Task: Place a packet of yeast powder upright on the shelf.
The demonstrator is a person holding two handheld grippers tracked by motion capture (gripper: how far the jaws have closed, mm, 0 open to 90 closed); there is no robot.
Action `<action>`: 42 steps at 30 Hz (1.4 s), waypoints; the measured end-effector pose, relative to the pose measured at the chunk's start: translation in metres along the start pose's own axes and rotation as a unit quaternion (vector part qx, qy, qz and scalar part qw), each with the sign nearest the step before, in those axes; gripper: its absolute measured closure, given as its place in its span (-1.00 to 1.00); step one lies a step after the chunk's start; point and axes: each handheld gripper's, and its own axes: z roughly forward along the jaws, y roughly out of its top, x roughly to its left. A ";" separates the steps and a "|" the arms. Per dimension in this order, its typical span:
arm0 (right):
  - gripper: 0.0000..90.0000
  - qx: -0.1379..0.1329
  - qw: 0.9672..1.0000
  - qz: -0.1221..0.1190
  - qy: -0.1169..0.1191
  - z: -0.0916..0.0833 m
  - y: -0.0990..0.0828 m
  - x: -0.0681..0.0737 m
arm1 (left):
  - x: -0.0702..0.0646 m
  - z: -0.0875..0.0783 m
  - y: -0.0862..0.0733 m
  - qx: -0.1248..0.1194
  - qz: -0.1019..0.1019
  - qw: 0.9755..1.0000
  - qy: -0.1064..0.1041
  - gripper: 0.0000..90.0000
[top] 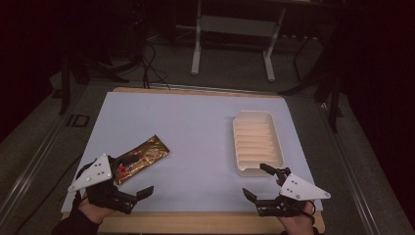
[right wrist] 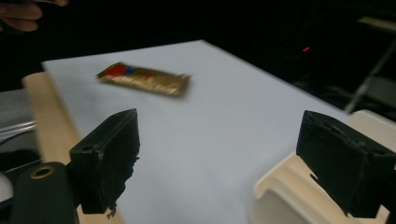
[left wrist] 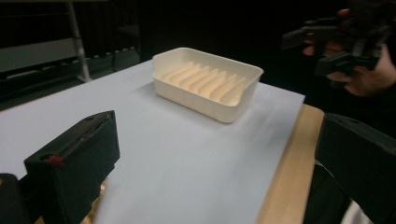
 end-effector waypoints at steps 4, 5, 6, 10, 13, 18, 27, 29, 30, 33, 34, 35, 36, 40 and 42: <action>-0.71 -0.013 1.000 0.006 -0.007 -0.004 0.002 -0.002 | 0.009 0.002 0.008 -0.003 0.003 1.000 0.008 -0.98; -0.71 -0.015 1.000 0.006 -0.009 -0.004 0.002 -0.002 | 0.012 0.004 0.010 -0.002 0.001 1.000 0.009 -0.98; -0.71 -0.016 1.000 0.006 -0.009 -0.004 0.002 -0.002 | 0.018 0.007 0.014 0.002 0.006 1.000 0.015 -0.98; -0.72 -0.015 1.000 0.003 -0.007 -0.004 0.003 -0.001 | 0.028 0.015 0.017 0.010 0.008 1.000 0.021 -0.98; -0.73 -0.018 1.000 0.002 -0.007 -0.004 0.003 -0.001 | 0.036 0.021 0.017 0.017 0.010 0.999 0.026 -0.98; -0.76 -0.020 1.000 0.004 -0.002 -0.004 0.003 -0.001 | 0.049 0.032 0.015 0.027 0.007 0.999 0.033 -0.98; -0.77 -0.021 1.000 0.004 -0.002 -0.002 0.002 0.000 | 0.070 0.050 0.008 0.052 -0.001 0.998 0.041 -0.98; -0.77 -0.018 1.000 0.007 0.000 -0.001 0.001 0.000 | 0.076 0.055 0.005 0.056 0.000 0.997 0.050 -0.98; -0.77 -0.017 1.000 0.006 0.001 0.000 0.001 0.000 | 0.078 0.057 0.004 0.058 -0.001 0.997 0.053 -0.98; -0.77 -0.010 1.000 0.006 0.004 0.001 0.000 0.000 | 0.086 0.063 0.001 0.068 -0.002 0.996 0.058 -0.98; -0.77 -0.010 1.000 0.004 0.001 0.001 0.000 0.001 | 0.086 0.063 0.001 0.068 -0.002 0.996 0.058 -0.98; -0.77 -0.010 1.000 0.004 0.001 0.001 0.000 0.001 | 0.088 0.065 -0.001 0.072 -0.003 0.996 0.058 -0.98; -0.77 -0.008 1.000 0.006 0.004 0.002 -0.001 0.001 | 0.093 0.069 -0.004 0.081 -0.003 0.995 0.064 -0.98; -0.77 -0.009 1.000 0.005 0.005 0.003 -0.001 0.001 | 0.103 0.077 -0.010 0.107 -0.006 0.992 0.068 -0.96; -0.77 -0.008 1.000 0.005 0.006 0.003 -0.001 0.001 | 0.109 0.081 -0.014 0.121 -0.009 0.990 0.071 -0.96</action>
